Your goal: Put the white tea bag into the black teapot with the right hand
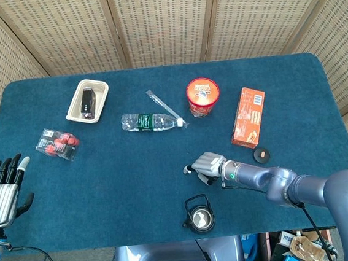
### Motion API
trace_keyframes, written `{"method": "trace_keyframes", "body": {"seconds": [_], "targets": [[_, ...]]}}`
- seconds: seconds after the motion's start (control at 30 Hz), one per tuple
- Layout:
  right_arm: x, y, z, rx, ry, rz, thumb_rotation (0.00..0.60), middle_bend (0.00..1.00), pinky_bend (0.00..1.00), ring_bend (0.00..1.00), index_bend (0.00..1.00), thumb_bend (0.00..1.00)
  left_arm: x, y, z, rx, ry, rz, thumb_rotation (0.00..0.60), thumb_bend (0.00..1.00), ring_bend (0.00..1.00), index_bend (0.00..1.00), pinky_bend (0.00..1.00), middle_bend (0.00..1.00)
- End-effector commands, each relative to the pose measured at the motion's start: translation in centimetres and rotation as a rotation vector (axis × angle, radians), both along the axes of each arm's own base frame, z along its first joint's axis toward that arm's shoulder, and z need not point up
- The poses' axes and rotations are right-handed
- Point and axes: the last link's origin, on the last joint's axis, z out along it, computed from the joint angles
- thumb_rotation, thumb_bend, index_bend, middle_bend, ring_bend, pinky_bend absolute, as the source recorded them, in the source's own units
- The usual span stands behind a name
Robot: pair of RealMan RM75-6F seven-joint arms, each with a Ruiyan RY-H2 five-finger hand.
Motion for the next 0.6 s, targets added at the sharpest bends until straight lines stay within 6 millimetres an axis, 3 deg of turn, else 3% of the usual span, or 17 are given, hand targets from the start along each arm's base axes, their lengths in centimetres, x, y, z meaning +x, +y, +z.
{"method": "trace_keyframes", "body": {"seconds": [0.03, 0.6], "targets": [[-0.2, -0.1, 0.1, -0.005, 0.005, -0.003, 0.6, 0.97, 1.0, 0.98, 0.18, 0.94, 0.0, 0.0, 0.0, 0.002, 0.0, 0.0, 0.6, 0.37, 0.0, 0.03, 0.0, 0.0], [-3.2, -1.9, 3.2, -0.101, 0.083, -0.049, 0.6, 0.97, 1.0, 0.98, 0.19, 0.94, 0.0, 0.0, 0.0, 0.005, -0.002, -0.002, 0.6, 0.37, 0.0, 0.03, 0.0, 0.0]]}}
